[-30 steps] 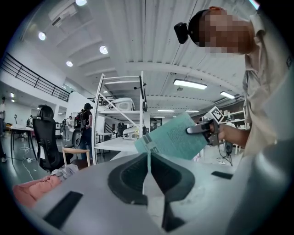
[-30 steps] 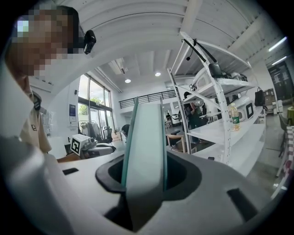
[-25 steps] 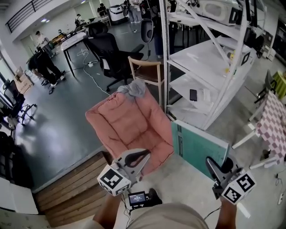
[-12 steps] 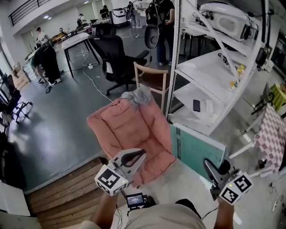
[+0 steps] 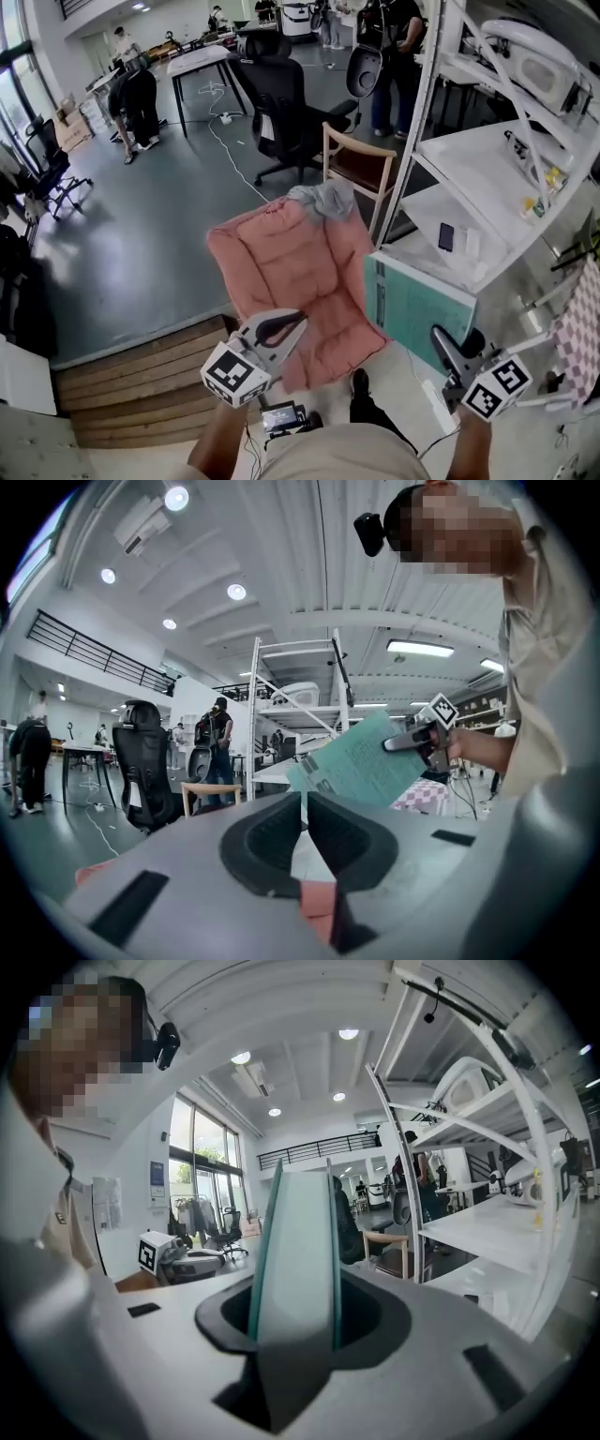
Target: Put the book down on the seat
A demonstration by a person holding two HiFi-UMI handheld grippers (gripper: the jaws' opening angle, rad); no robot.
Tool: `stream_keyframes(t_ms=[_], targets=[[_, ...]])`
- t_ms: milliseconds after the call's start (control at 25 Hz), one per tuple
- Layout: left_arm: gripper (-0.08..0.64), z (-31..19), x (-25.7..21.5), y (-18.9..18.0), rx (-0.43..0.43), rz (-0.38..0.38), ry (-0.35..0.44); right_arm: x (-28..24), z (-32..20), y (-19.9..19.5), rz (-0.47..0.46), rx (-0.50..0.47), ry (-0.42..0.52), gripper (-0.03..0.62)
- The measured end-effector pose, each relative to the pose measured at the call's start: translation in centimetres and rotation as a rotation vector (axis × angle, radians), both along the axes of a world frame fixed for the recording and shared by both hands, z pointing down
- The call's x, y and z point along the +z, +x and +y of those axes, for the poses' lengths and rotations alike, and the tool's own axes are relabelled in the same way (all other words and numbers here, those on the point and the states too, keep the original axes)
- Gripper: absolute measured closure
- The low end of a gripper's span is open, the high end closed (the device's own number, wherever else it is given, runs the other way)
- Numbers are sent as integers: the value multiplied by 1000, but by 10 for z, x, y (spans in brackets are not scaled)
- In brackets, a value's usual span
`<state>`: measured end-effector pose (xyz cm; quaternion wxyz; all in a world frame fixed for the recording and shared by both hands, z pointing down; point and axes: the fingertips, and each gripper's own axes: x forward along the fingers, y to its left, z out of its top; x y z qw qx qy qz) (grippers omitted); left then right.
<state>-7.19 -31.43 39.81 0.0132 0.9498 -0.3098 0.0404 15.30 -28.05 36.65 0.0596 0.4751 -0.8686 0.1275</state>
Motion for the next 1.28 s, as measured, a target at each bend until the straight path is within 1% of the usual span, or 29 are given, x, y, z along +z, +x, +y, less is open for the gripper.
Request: stream_keyframes(t_ms=[160, 400, 640, 760, 920, 1280], targets=[[535, -26, 5, -9, -76, -22, -16, 13, -45, -5, -20, -69, -21, 439], [535, -68, 14, -4, -154, -51, -58, 37, -111, -1, -38, -143, -70, 439], [535, -98, 49, 0, -180, -57, -109, 75, -164, 2, -47, -188, -137, 439], [535, -110, 66, -1, -192, -63, -137, 99, -186, -1, -37, -211, -179, 439], [535, -128, 79, -3, -231, -80, -185, 139, -213, -2, -22, -235, -242, 439], [535, -173, 147, -11, -285, -89, -285, 261, -281, -9, 3, -274, -397, 439]])
